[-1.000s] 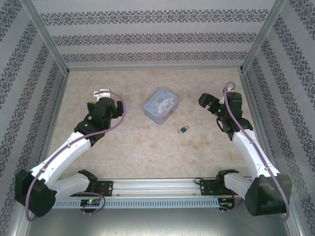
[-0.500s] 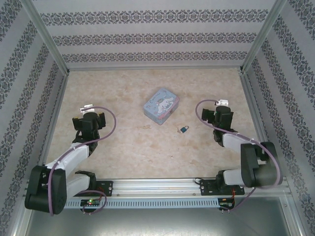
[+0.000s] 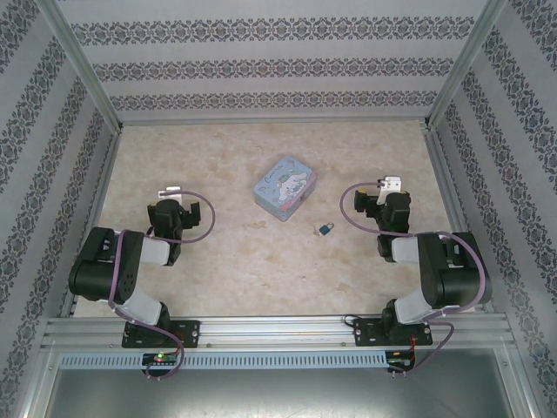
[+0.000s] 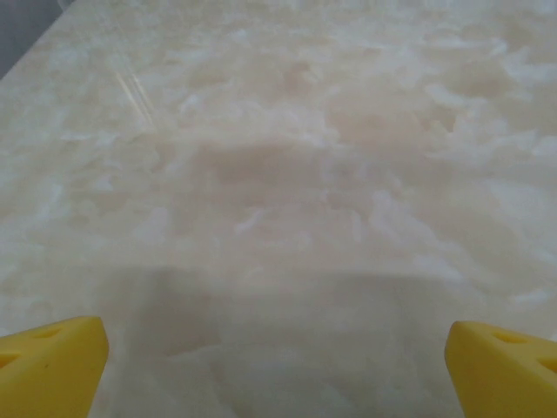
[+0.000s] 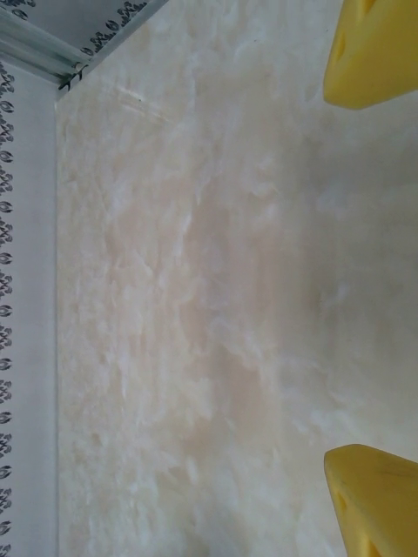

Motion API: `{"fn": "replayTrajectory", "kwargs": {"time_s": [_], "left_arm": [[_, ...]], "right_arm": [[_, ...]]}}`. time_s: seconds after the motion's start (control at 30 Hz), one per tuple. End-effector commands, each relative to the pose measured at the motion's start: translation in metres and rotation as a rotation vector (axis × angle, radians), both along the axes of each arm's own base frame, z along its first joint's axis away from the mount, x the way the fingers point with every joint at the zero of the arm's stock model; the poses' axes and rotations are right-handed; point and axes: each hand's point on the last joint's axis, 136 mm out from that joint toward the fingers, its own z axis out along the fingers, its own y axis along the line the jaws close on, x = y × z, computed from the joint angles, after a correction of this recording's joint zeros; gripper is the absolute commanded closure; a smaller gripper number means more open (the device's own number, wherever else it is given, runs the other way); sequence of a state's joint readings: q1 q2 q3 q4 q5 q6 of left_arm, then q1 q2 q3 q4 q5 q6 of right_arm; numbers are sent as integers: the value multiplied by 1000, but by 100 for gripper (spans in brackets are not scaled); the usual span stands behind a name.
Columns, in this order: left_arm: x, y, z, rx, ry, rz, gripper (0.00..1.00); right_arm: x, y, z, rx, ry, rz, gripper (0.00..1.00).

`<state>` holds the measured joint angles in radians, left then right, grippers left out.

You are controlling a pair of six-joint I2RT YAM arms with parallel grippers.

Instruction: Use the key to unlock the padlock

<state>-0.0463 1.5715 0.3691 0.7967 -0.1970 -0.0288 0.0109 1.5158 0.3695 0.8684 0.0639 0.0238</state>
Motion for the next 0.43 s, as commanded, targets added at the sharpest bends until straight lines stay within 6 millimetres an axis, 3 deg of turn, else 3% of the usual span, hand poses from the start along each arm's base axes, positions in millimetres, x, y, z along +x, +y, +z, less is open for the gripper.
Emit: {"fn": "replayTrajectory", "kwargs": {"time_s": [0.0, 0.4], "left_arm": [[17, 0, 29, -33, -112, -18, 1], [17, 0, 27, -36, -103, -20, 1]], "right_arm": [[5, 0, 15, 10, -56, -12, 2], [7, 7, 14, 8, -47, 24, 2]]}}
